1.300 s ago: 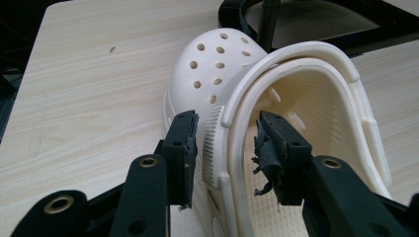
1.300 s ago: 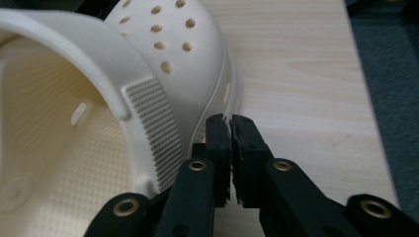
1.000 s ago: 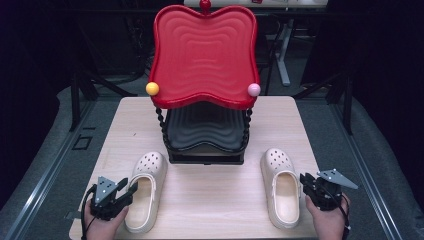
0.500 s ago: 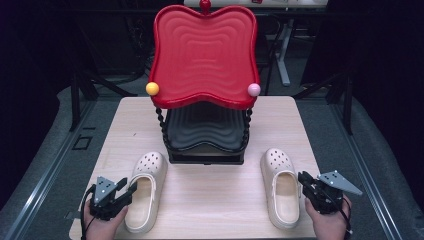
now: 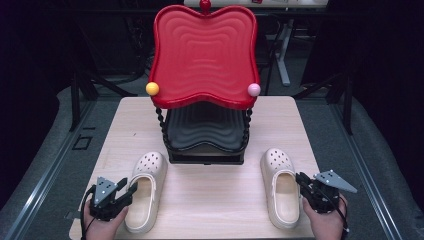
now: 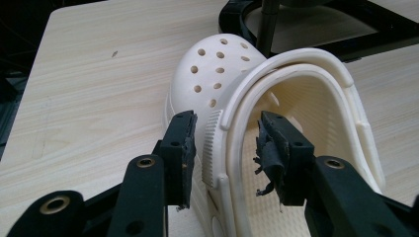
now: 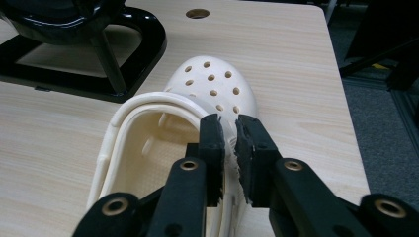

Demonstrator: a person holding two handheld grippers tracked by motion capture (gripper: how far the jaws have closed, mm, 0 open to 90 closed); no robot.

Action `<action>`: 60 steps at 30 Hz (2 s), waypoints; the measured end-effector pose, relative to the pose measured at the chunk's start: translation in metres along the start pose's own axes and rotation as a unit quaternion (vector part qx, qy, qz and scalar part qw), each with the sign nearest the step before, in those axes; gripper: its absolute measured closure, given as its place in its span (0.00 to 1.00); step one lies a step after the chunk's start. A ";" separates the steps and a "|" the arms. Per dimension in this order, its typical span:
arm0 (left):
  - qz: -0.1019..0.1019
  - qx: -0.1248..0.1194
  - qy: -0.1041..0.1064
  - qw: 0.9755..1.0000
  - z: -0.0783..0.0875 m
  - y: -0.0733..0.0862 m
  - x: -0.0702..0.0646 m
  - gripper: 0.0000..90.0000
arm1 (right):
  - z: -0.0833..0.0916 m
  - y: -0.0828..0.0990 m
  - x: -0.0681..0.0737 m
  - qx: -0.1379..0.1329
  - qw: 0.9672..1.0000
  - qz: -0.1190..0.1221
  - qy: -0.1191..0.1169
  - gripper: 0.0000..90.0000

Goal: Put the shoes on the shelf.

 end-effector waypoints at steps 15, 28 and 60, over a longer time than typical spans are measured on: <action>-0.005 0.003 0.002 1.000 -0.002 0.000 0.000 0.65 | -0.006 0.007 0.009 0.018 0.996 0.077 0.045 0.77; -0.020 0.021 -0.002 1.000 -0.008 0.000 -0.002 0.64 | -0.017 0.012 0.008 0.043 0.996 0.069 0.038 0.82; -0.035 0.031 -0.010 0.999 -0.022 -0.010 0.004 0.77 | -0.020 0.010 0.021 0.020 0.994 0.100 0.025 0.79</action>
Point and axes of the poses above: each handheld gripper's, and its own axes: z roughly backward along the jaws, y roughly out of its underside, x roughly to its left, the point moved 6 cm from there along -z, roughly forward along the jaws, and after that the axes turned 10 degrees about y, right-handed, at the moved point
